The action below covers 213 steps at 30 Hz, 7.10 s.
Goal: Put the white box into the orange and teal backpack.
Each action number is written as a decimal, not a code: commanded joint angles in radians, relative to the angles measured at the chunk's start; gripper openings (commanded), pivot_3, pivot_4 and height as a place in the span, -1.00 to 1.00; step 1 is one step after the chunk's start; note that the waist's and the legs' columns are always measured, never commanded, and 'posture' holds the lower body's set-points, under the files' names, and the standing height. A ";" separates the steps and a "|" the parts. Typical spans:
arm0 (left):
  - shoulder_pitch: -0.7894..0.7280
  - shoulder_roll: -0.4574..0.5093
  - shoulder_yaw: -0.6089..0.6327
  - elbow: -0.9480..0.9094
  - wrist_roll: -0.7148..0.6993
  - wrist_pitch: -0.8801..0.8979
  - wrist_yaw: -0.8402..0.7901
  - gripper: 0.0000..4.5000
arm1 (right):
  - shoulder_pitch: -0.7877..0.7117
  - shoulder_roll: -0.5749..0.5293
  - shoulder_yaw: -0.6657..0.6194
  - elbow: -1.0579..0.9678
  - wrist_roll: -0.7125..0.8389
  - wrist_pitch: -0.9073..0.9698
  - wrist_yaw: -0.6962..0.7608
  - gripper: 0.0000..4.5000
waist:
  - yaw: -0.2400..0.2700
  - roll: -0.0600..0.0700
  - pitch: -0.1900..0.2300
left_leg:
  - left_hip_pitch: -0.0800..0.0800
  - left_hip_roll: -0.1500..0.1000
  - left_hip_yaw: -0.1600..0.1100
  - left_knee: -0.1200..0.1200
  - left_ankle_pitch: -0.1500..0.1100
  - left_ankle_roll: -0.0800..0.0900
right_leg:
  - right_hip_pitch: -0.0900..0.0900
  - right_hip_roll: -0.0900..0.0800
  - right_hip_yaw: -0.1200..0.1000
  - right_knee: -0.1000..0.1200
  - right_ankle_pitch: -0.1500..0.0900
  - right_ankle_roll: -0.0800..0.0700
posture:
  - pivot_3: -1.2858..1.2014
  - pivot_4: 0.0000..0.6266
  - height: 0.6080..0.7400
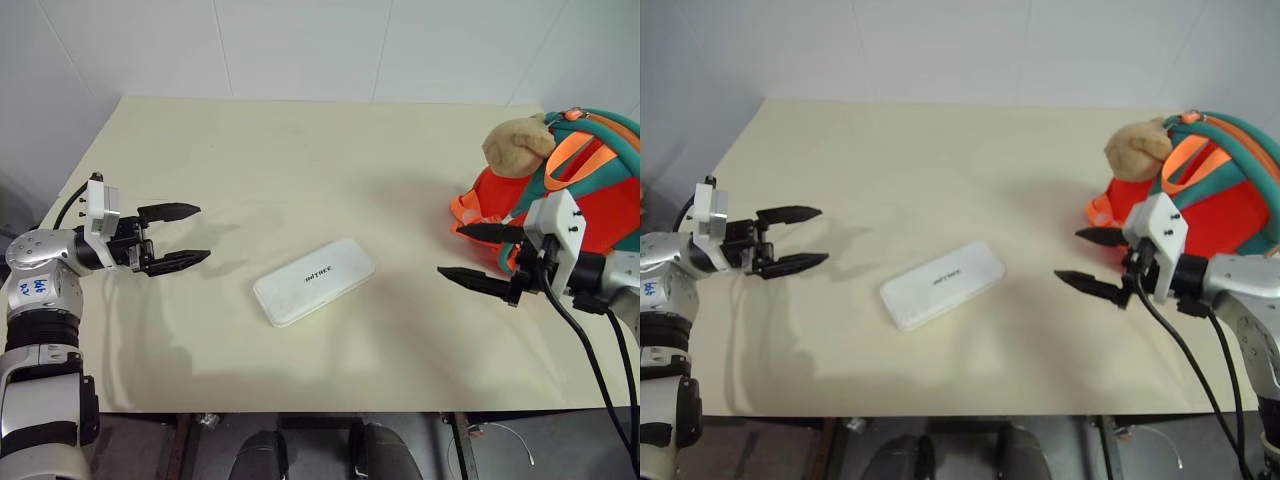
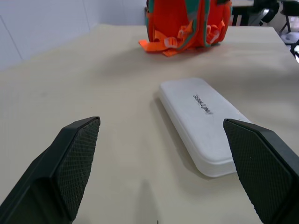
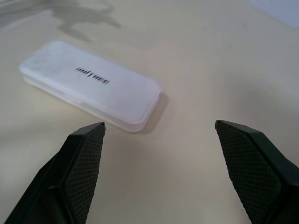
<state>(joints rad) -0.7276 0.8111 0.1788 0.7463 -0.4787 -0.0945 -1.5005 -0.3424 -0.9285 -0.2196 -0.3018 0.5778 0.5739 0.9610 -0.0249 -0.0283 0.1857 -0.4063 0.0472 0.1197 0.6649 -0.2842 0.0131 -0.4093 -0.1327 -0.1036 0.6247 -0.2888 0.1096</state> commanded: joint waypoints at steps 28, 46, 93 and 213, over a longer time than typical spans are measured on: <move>0.260 0.070 0.010 -0.496 0.109 0.413 0.318 -1.00 | -0.307 0.157 0.279 0.342 -0.301 -0.111 -0.046 -0.95 | -0.007 0.000 0.000 | 0.000 0.001 0.001 -0.001 0.003 -0.005 | -0.002 0.000 0.002 0.001 0.000 0.000 | 0.03 -0.52 1.00; 0.482 -0.103 0.111 -0.995 -0.173 1.060 0.702 -1.00 | -0.540 0.387 0.444 0.761 -0.514 -0.180 -0.070 -0.95 | -0.005 0.001 0.000 | 0.000 0.002 -0.002 -0.002 0.004 -0.007 | -0.003 -0.001 0.005 0.002 0.000 0.000 | 0.03 -0.52 1.00; 0.305 -0.117 -0.116 -0.876 -0.126 1.042 0.698 -1.00 | -0.309 0.382 0.517 0.260 -0.528 0.035 0.067 -0.95 | -0.003 0.001 0.000 | 0.001 0.002 -0.002 -0.003 0.003 -0.010 | -0.003 -0.001 0.005 0.000 0.000 -0.001 | 0.03 -0.52 1.00; 0.096 -0.109 -0.001 -0.395 -0.061 0.894 0.462 1.00 | -0.034 0.319 -0.018 -0.079 -0.043 0.604 -0.334 1.00 | 0.023 0.000 0.000 | 0.000 0.000 -0.001 -0.001 0.001 -0.006 | -0.002 0.002 0.003 0.000 0.000 0.000 | 0.03 -0.52 1.00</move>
<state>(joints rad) -0.6031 0.6960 0.1617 0.3556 -0.4977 0.7017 -1.0480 -0.3689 -0.6120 -0.1944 -0.3638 0.5056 1.1543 0.6511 -0.0020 -0.0283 0.1857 -0.4065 0.0472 0.1191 0.6642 -0.2829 0.0070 -0.4116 -0.1309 -0.1006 0.6243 -0.2885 0.1092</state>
